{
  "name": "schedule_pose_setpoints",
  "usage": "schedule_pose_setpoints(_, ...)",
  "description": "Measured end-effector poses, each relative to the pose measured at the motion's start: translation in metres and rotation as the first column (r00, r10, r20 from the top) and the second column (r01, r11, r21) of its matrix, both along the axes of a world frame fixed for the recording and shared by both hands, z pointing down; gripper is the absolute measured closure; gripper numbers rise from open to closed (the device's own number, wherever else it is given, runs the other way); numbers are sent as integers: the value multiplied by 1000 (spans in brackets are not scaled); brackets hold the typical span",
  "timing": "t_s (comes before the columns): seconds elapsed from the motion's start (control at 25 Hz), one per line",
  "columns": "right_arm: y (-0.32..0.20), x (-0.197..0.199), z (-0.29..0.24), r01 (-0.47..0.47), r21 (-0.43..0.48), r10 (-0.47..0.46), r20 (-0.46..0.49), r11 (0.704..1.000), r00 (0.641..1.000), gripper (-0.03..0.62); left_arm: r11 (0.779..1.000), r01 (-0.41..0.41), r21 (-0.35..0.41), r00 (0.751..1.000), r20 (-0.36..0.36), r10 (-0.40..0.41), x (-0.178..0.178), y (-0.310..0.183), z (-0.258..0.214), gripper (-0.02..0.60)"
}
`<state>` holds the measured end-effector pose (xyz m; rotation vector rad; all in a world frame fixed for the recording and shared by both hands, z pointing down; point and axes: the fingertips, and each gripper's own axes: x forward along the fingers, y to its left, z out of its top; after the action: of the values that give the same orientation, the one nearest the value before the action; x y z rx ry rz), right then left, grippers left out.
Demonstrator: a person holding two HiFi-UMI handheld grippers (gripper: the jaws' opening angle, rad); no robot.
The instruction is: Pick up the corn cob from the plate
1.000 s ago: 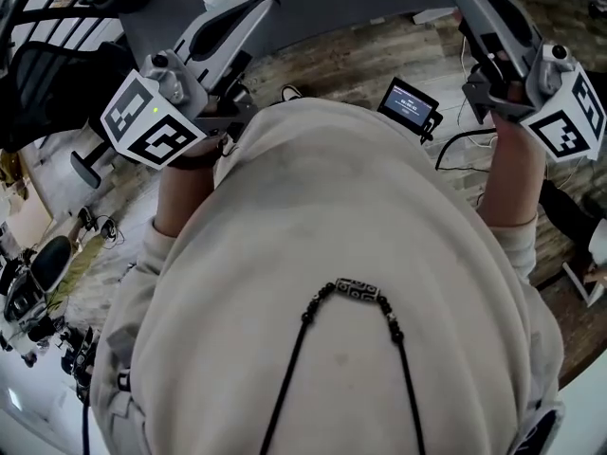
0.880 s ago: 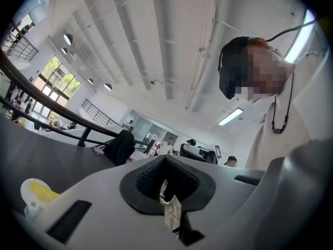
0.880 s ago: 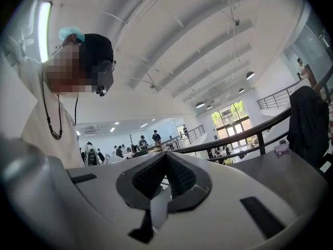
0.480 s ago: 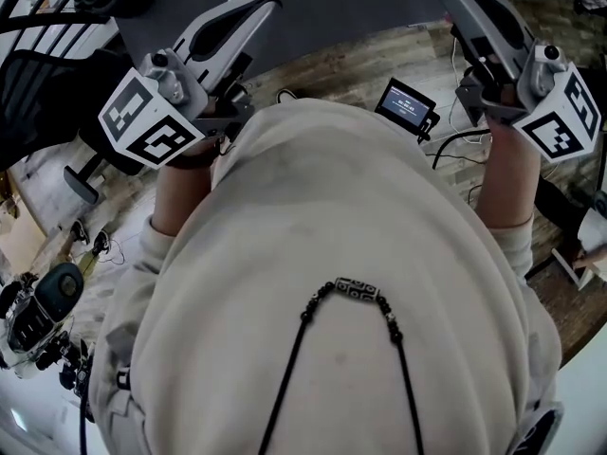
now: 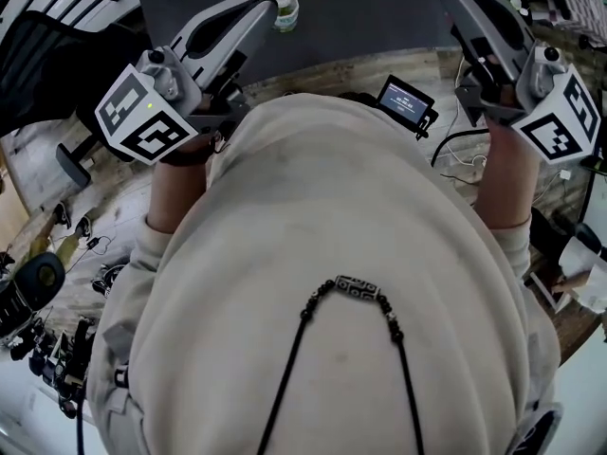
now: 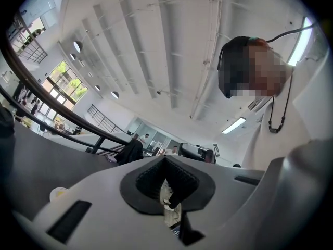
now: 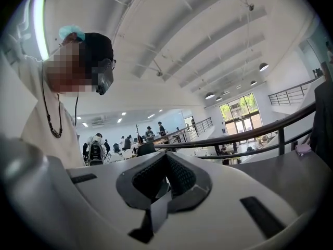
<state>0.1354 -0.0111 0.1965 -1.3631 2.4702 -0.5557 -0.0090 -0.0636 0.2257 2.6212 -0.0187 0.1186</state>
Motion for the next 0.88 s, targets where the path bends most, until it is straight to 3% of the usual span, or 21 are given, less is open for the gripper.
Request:
schedule_pose_setpoints(0.44, -3, -30, -29, 130, 28, -130, -10, 991, 991, 579, 996, 87, 13, 996, -15, -87, -32, 29, -29, 581)
schedule_pose_setpoints(0.68, -30, -36, -15, 191, 38, -192, 23, 981, 981, 579, 990, 133, 38, 991, -38, -131, -42, 24, -24, 581)
schedule_pose_setpoints(0.88, -24, -43, 5, 24, -59, -30, -103, 998, 994, 579, 999, -46, -29, 986, -161, 41, -39, 14, 16, 581)
